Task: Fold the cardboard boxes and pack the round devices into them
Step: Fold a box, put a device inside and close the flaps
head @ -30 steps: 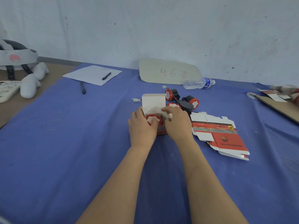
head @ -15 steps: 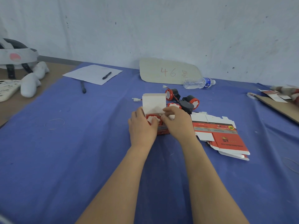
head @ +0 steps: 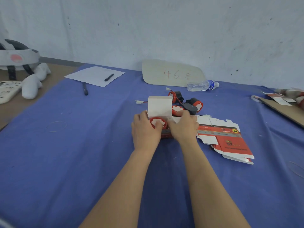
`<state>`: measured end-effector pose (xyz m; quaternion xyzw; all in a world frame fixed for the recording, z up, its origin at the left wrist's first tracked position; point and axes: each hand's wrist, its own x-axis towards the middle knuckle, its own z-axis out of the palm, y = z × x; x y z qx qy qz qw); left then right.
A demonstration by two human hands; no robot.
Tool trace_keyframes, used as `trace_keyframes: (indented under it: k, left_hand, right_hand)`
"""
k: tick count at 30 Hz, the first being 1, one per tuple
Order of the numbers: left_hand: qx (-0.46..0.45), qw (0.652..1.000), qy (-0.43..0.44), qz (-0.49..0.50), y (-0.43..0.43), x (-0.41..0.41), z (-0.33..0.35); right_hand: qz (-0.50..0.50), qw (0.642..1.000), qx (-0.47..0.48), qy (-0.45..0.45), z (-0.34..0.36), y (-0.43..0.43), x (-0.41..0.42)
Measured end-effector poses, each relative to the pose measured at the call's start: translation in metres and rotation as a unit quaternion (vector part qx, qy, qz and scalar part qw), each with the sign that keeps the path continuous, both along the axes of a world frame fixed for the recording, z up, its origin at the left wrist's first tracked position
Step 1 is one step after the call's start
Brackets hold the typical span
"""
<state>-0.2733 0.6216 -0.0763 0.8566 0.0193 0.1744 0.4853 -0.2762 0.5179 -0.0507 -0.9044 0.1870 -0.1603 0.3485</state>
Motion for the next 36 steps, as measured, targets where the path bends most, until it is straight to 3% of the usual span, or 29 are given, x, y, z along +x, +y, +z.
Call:
trace_keyframes:
  k: [3, 6, 8, 13, 16, 20, 26, 28, 33, 36]
  left_hand:
    - [-0.003, 1.0, 0.001, -0.002, 0.0, -0.001, 0.0]
    - [-0.014, 1.0, 0.006, -0.008, -0.001, -0.002, 0.001]
    - [-0.028, 0.999, 0.012, -0.01, -0.002, -0.003, 0.002]
    - [-0.043, 0.999, 0.01, 0.004, -0.001, -0.003, 0.001]
    - [-0.07, 0.997, -0.004, 0.017, 0.002, -0.002, 0.002]
    - [-0.074, 0.997, -0.022, 0.027, 0.005, -0.002, 0.001]
    - [-0.111, 0.993, -0.023, -0.026, 0.006, 0.001, -0.001]
    - [-0.139, 0.989, -0.021, -0.049, 0.007, 0.001, 0.001]
    - [-0.078, 0.996, -0.011, -0.052, 0.007, 0.003, -0.005]
    - [-0.148, 0.987, 0.012, -0.066, 0.01, 0.006, -0.002]
  right_hand:
    - [-0.003, 0.992, 0.122, 0.04, 0.001, -0.01, 0.001]
    - [0.014, 0.982, 0.189, 0.015, -0.005, -0.013, 0.004]
    - [0.031, 0.983, 0.178, -0.037, -0.009, -0.009, 0.006]
    - [0.074, 0.989, 0.046, -0.118, -0.012, 0.004, 0.003]
    - [0.158, 0.984, 0.031, -0.078, -0.01, 0.001, 0.001]
    - [0.284, 0.954, 0.096, -0.004, 0.002, -0.015, -0.005]
    - [0.211, 0.969, 0.127, -0.029, -0.002, -0.017, -0.005]
    - [0.176, 0.967, 0.181, -0.02, -0.003, -0.016, -0.004]
    - [0.197, 0.956, 0.212, -0.044, -0.008, -0.017, -0.001]
    - [0.203, 0.953, 0.217, -0.056, -0.01, -0.017, -0.001]
